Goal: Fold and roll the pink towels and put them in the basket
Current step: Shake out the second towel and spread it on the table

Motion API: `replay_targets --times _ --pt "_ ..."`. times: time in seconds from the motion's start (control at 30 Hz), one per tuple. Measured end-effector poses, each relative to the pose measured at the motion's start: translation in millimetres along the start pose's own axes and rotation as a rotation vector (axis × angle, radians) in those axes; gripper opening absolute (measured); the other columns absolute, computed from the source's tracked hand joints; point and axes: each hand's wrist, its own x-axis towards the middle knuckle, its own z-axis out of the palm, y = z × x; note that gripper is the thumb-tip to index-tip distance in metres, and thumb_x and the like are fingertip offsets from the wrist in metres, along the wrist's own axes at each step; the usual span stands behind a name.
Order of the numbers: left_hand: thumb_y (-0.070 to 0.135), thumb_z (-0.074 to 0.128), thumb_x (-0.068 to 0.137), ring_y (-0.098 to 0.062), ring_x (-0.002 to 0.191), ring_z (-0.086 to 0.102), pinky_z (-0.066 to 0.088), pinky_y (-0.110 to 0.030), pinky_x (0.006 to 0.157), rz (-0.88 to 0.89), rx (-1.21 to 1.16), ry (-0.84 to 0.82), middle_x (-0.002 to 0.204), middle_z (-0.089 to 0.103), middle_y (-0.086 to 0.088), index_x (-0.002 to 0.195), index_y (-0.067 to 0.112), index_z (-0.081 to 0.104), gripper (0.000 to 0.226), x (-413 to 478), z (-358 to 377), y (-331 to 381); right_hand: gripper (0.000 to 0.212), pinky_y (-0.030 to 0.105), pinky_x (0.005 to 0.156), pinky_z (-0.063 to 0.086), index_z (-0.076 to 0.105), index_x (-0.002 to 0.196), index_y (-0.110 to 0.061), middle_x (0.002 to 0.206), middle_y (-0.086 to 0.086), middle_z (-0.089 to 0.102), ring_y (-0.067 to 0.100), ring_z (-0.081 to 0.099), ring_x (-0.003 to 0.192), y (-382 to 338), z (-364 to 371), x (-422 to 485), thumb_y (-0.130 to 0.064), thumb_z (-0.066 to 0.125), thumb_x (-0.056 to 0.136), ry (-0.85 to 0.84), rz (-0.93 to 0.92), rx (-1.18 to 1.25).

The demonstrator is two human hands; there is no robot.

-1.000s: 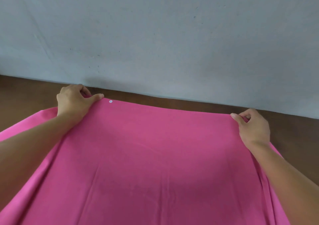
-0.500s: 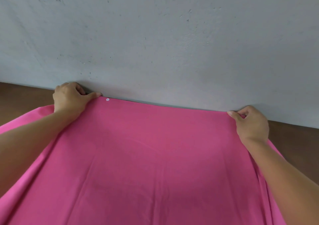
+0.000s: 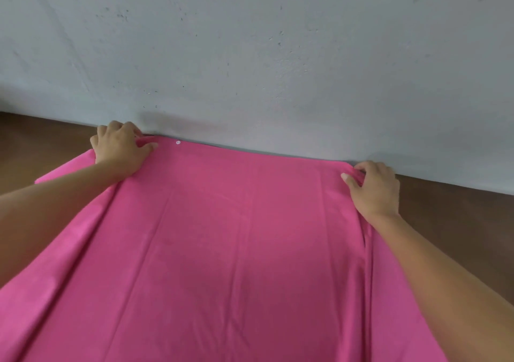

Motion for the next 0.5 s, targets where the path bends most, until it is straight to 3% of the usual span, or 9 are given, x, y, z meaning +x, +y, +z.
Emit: replay_targets --times 0.2,0.37,0.5 --pt "0.049 0.076 0.085 -0.043 0.129 0.042 0.030 -0.056 0.109 0.181 0.030 -0.074 0.131 0.054 -0.019 0.119 0.012 0.064 0.052 -58.4 -19.2 -10.1 0.046 0.051 0.109 0.032 0.059 0.132 -0.016 0.137 0.009 0.054 0.032 0.042 0.133 -27.6 -17.5 -52.0 -0.046 0.058 0.097 -0.079 -0.049 0.008" --pt "0.055 0.076 0.081 -0.039 0.130 0.043 0.034 -0.057 0.106 0.415 0.097 -0.149 0.137 0.054 -0.013 0.124 0.016 0.062 0.060 -115.1 -43.1 -36.8 0.050 0.051 0.114 0.028 0.057 0.136 -0.019 0.143 0.006 0.051 0.028 0.037 0.137 -64.5 -28.1 -101.2 -0.051 0.049 0.099 -0.153 -0.141 0.049" --pt "0.061 0.066 0.086 -0.033 0.132 0.043 0.036 -0.055 0.107 0.378 0.046 -0.179 0.140 0.052 -0.008 0.127 0.018 0.060 0.060 -161.8 -59.9 -68.0 0.050 0.049 0.114 0.029 0.056 0.138 -0.020 0.145 0.004 0.050 0.024 0.036 0.138 -109.1 -30.4 -144.4 -0.050 0.048 0.100 -0.193 -0.197 0.103"
